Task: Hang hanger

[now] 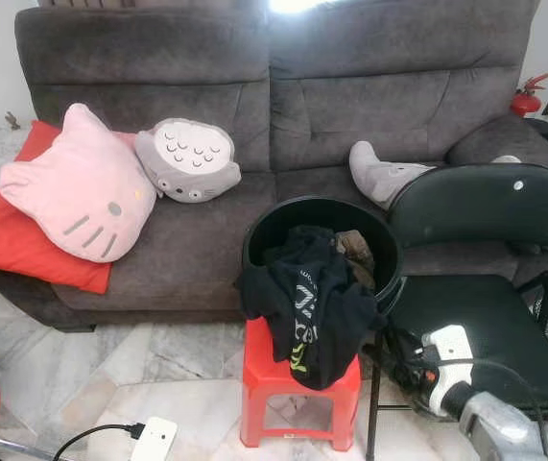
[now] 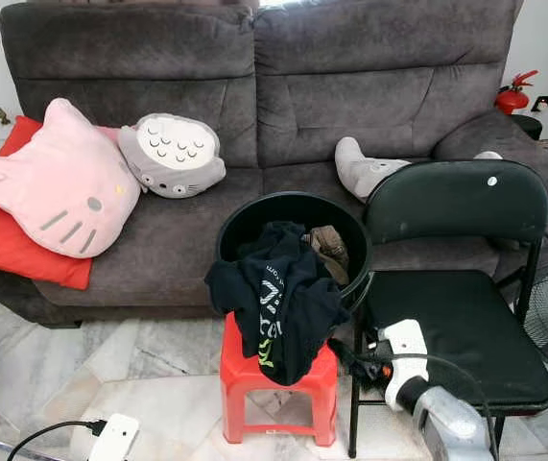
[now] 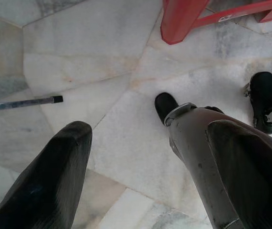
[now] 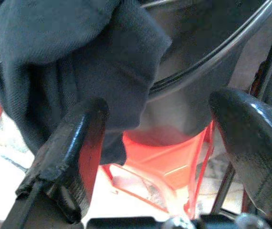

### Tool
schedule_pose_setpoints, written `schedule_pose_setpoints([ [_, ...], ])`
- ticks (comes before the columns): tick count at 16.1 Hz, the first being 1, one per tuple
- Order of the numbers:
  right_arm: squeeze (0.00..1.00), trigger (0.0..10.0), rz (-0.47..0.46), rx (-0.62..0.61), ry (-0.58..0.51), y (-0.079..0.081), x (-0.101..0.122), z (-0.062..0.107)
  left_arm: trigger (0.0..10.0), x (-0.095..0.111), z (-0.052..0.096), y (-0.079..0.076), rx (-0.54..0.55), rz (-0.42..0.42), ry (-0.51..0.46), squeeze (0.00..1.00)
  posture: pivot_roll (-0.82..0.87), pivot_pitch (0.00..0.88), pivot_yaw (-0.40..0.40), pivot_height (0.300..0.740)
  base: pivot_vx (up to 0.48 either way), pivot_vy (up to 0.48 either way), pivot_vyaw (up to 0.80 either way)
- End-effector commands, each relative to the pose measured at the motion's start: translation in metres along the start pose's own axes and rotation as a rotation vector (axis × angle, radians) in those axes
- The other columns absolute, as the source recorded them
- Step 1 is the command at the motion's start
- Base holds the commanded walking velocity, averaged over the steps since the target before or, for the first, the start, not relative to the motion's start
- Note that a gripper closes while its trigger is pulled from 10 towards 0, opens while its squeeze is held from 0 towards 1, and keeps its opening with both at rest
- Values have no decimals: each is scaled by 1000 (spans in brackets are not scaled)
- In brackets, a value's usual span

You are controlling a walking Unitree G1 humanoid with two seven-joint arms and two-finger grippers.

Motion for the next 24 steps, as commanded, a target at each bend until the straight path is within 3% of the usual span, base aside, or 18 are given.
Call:
schedule_pose_setpoints([
  [1,0,10000,31,-60,-8,-11,5,-2,10000,-4,1,7,14,-12,14,0,-64,0,62,740,0,0,0],
  [4,0,10000,31,-159,-23,-24,11,-5,10000,-4,2,7,15,-11,14,0,-62,0,62,740,0,0,0],
  [6,0,10000,37,-150,-16,-21,10,-8,10000,-4,1,7,14,-11,13,0,-58,0,60,740,0,0,0],
  [9,0,10000,22,-97,-20,-11,8,-13,10000,-3,1,7,16,-9,13,0,-52,0,59,740,0,0,0],
  [13,0,10000,20,97,-30,18,8,-20,10000,-3,1,7,21,-10,13,0,-51,0,59,740,0,0,0],
  [20,0,10000,35,133,-41,18,14,-24,10000,-2,1,7,19,-20,12,0,-40,0,61,740,0,0,0],
  [24,0,10000,31,209,-50,32,15,-28,10000,-1,1,7,15,-29,13,0,-38,0,61,740,0,0,0],
])
Point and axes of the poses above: a point about 5 cm out from each wrist's last joint towards the gripper, its own z axis pointing back from the gripper into the wrist, its own x axis along the axis of the wrist's last joint, y = z × x, the point moved 4 cm from there along -z, pointing out of the wrist towards the gripper, and after that the axes turned 10 degrees about z, right-handed, at the moved point
